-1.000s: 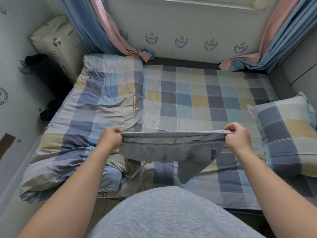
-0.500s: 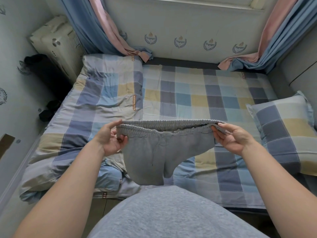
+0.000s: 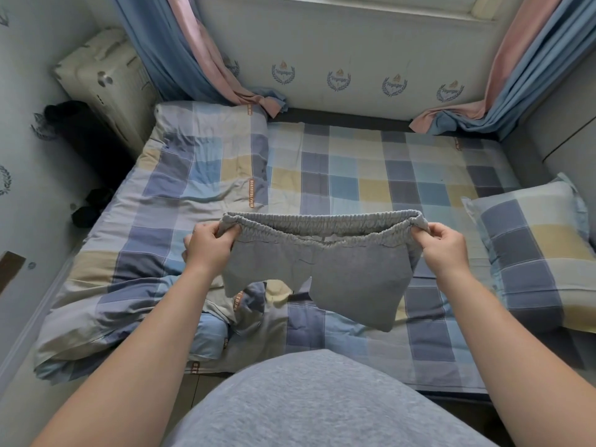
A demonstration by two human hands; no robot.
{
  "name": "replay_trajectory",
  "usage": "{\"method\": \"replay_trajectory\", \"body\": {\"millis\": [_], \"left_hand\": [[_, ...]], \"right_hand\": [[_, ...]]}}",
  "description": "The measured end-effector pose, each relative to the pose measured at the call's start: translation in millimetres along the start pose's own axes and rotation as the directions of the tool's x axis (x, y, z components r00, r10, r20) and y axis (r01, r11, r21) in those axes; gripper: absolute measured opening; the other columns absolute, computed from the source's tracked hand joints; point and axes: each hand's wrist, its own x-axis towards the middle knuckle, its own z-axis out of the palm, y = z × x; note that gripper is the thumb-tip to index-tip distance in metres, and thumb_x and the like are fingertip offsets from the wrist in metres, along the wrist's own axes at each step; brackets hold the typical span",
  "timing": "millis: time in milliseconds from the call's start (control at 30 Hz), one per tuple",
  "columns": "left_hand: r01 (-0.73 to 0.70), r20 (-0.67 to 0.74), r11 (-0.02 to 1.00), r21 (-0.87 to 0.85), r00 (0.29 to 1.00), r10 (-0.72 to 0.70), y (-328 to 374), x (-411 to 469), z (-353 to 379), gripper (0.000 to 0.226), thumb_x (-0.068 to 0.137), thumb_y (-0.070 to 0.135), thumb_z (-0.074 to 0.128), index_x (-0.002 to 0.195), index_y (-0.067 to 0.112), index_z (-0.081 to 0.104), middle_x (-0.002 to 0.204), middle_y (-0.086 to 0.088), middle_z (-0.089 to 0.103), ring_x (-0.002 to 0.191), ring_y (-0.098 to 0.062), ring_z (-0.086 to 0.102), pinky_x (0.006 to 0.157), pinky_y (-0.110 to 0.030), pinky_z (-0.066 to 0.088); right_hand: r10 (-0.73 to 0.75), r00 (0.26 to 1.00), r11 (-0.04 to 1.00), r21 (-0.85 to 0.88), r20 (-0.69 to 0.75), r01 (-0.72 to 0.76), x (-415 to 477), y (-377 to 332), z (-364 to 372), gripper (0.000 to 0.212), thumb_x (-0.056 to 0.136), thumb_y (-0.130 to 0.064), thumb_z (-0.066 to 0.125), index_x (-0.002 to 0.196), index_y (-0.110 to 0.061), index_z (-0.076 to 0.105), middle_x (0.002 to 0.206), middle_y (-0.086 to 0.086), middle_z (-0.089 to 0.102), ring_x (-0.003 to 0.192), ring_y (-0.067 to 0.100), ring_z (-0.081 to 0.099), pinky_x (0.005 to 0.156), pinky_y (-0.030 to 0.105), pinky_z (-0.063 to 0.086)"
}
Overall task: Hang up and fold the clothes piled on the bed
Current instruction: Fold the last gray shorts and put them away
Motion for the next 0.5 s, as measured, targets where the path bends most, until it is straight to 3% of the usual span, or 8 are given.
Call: {"method": "replay_trajectory", "body": {"millis": [67, 133, 233, 300, 400, 500], "left_hand": [[-0.005, 0.019, 0.991, -0.131, 1.0, 0.008, 4, 0, -1, 0.028, 0.092, 0.043, 0.061, 0.081, 0.019, 0.069, 0.095, -0.006, 0.071, 0.095, -0.032, 0.059, 0.088, -0.05, 0.048], [0.026, 0.074, 0.946, -0.322, 0.997, -0.002, 9, 0, 1, 0.02, 0.098, 0.031, 0.059, 0.085, 0.02, 0.07, 0.09, -0.001, 0.071, 0.088, -0.022, 0.064, 0.081, -0.041, 0.051], [0.114, 0.081, 0.934, -0.34, 0.992, -0.092, 14, 4, 7, 0.023, 0.101, 0.025, 0.057, 0.081, 0.018, 0.067, 0.086, -0.004, 0.069, 0.084, -0.024, 0.064, 0.078, -0.038, 0.05], [0.27, 0.142, 0.886, -0.378, 0.962, -0.232, 20, 4, 14, 0.022, 0.1, 0.026, 0.058, 0.083, 0.015, 0.066, 0.088, -0.008, 0.069, 0.089, -0.029, 0.065, 0.08, -0.039, 0.052], [0.48, 0.312, 0.737, -0.477, 0.876, -0.368, 34, -5, 26, 0.025, 0.101, 0.03, 0.057, 0.094, 0.009, 0.067, 0.095, -0.013, 0.071, 0.087, -0.03, 0.068, 0.081, -0.041, 0.056], [0.469, 0.379, 0.709, -0.526, 0.876, -0.298, 53, -22, 42, 0.023, 0.104, 0.025, 0.053, 0.097, 0.007, 0.066, 0.089, -0.011, 0.071, 0.075, -0.023, 0.067, 0.068, -0.032, 0.054]], "right_hand": [[-0.051, 0.999, 0.997, -0.067, -0.014, 0.05, 1, 0, 0, 0.023, 0.094, -0.025, 0.068, 0.083, -0.004, 0.069, 0.079, 0.006, 0.064, 0.076, 0.018, 0.053, 0.072, 0.033, 0.043], [-0.063, 0.998, 0.995, -0.079, -0.017, 0.062, 1, -1, 0, 0.025, 0.095, -0.024, 0.066, 0.082, -0.003, 0.066, 0.073, 0.004, 0.059, 0.071, 0.017, 0.048, 0.068, 0.033, 0.039], [-0.04, 0.999, 0.991, -0.129, -0.036, 0.035, 0, -4, 1, 0.028, 0.094, -0.026, 0.065, 0.072, -0.01, 0.057, 0.064, -0.001, 0.052, 0.062, 0.016, 0.044, 0.059, 0.032, 0.035], [-0.002, 0.998, 0.991, -0.136, -0.056, -0.006, -1, -8, 4, 0.029, 0.093, -0.024, 0.063, 0.068, -0.014, 0.05, 0.063, -0.001, 0.051, 0.062, 0.018, 0.045, 0.056, 0.032, 0.035], [0.056, 0.998, 0.997, -0.046, -0.033, -0.058, -8, -20, 14, 0.021, 0.095, -0.019, 0.059, 0.077, -0.012, 0.052, 0.073, 0.004, 0.055, 0.07, 0.021, 0.05, 0.061, 0.032, 0.04], [0.125, 0.987, 0.986, 0.101, 0.104, -0.136, -23, -37, 27, 0.011, 0.097, -0.018, 0.061, 0.092, -0.008, 0.06, 0.086, 0.012, 0.062, 0.079, 0.023, 0.058, 0.064, 0.031, 0.046]]}}
